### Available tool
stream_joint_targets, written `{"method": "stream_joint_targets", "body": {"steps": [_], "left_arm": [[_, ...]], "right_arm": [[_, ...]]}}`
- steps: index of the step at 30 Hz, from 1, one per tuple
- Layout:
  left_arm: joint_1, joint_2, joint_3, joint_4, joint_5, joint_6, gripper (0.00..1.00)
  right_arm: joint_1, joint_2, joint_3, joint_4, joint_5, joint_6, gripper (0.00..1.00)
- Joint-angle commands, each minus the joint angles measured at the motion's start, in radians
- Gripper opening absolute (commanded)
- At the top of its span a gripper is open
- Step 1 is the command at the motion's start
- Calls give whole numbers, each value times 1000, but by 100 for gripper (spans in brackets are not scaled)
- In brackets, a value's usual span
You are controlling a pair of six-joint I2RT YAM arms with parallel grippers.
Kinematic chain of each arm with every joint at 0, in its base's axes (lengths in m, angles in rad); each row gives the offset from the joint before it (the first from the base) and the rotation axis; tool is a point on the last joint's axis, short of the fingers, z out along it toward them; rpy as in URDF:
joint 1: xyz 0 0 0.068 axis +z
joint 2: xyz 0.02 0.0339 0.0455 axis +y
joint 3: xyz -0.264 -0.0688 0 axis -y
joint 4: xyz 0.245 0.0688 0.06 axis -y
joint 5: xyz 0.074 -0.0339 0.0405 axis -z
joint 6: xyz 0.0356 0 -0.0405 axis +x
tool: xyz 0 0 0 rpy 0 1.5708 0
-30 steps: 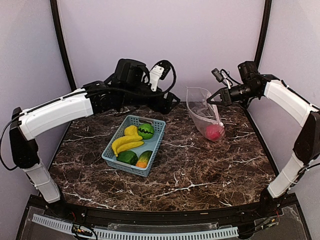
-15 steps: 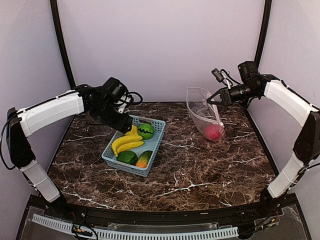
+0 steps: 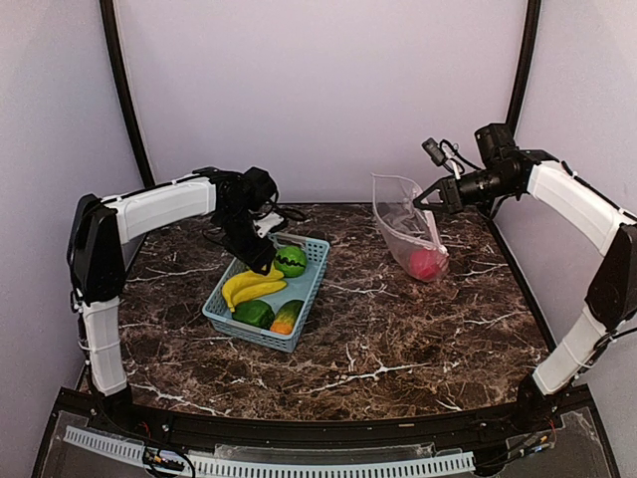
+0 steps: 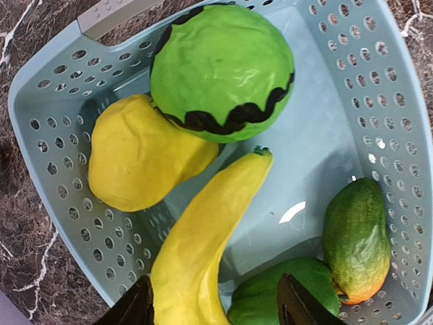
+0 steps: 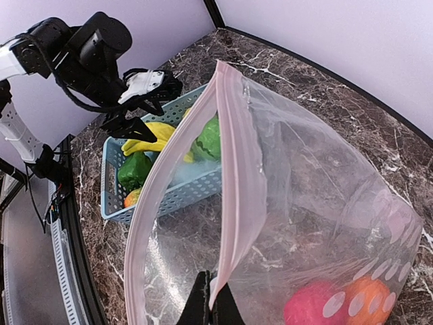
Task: Place the food in the zip-top bag and seal the zipper
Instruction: Pick up the fake fruit from the bin.
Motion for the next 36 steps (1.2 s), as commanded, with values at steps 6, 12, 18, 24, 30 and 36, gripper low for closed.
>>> {"method": "stream_joint_targets", "body": {"steps": [6,12,18,24,30,36], "left_arm": [[14,113,69,-30,-28,85,55],[13,163,75,-17,-49,110,48],[13,178,103,-31,-38,108,33],[-2,145,181,-96,-38,81,22],[-28,40,265,-82,-3,45,21],[-52,-111,279,67,73,-28,18]], "right_arm": [[4,-24,-5,11,-1,-11,0],[4,-20,-5,9,-3,-12,0],[4,-16,7,2,-3,-11,0],[4,-13,11,-1,2,-14,0],[5,1,30,-11,-5,-12,0],[6,24,64,-38,-29,4,0]]}}
